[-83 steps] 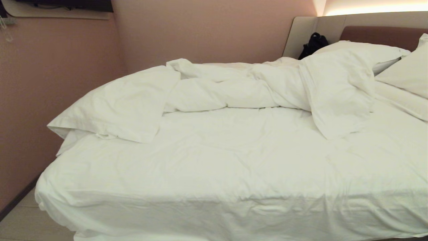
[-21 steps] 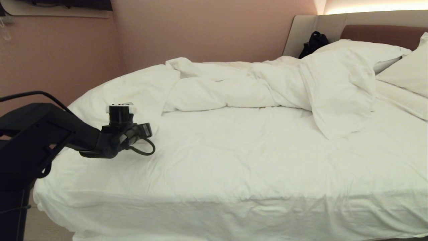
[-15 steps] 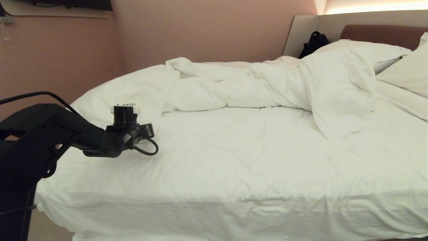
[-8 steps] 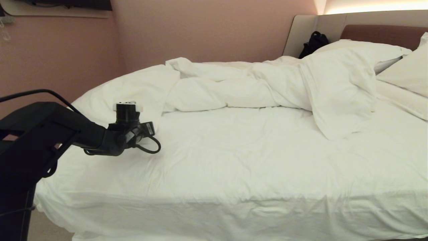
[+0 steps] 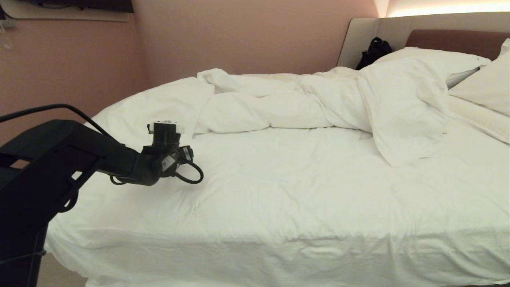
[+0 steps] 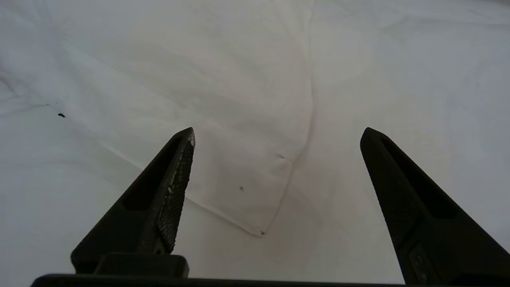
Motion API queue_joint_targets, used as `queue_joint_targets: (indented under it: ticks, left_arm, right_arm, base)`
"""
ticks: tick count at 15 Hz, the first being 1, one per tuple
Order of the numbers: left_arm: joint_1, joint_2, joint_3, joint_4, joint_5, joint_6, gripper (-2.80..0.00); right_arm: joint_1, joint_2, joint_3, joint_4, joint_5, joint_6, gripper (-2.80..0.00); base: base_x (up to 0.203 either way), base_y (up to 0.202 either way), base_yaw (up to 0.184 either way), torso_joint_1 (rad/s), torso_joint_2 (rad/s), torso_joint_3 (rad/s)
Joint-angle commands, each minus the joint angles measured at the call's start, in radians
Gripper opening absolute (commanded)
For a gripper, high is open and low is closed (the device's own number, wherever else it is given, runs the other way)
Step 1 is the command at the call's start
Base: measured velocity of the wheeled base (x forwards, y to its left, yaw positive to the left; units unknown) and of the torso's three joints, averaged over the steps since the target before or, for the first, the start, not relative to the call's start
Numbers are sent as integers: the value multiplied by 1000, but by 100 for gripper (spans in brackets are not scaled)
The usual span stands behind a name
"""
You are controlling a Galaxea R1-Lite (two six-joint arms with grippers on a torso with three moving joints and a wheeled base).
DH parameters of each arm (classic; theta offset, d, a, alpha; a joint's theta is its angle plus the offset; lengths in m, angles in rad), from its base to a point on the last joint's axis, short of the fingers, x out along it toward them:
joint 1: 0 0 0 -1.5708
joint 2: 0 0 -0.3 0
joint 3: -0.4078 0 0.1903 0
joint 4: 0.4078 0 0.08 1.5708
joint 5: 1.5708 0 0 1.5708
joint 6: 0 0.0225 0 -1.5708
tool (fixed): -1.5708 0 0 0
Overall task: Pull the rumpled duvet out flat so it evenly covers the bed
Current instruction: Hold the folded corner of the quilt
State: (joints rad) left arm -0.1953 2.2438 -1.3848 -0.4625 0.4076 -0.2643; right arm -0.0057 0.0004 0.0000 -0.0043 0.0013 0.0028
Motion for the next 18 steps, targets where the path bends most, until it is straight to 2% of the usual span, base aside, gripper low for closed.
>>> queue_joint_targets:
  ticks: [1, 6, 8, 12, 18]
  left_arm:
    - [-9, 2, -10, 4, 23, -6, 0]
    - [-7, 31, -46, 16, 50, -17, 0]
    - [-1, 45, -63, 16, 92, -28, 0]
    - [0, 53, -65, 22, 94, -42, 0]
    - [45, 88, -110, 34, 99, -50, 0]
  right_arm:
    - [0, 0, 0, 0, 0, 0, -280]
    - [0, 0, 0, 0, 0, 0, -280]
    - [0, 0, 0, 0, 0, 0, -280]
    - [0, 0, 0, 0, 0, 0, -280]
    - [0, 0, 0, 0, 0, 0, -280]
  base:
    - [0, 0, 0, 0, 0, 0]
    - [0, 0, 0, 0, 0, 0]
    - [0, 0, 0, 0, 0, 0]
    - [0, 0, 0, 0, 0, 0]
    - [0, 0, 0, 0, 0, 0]
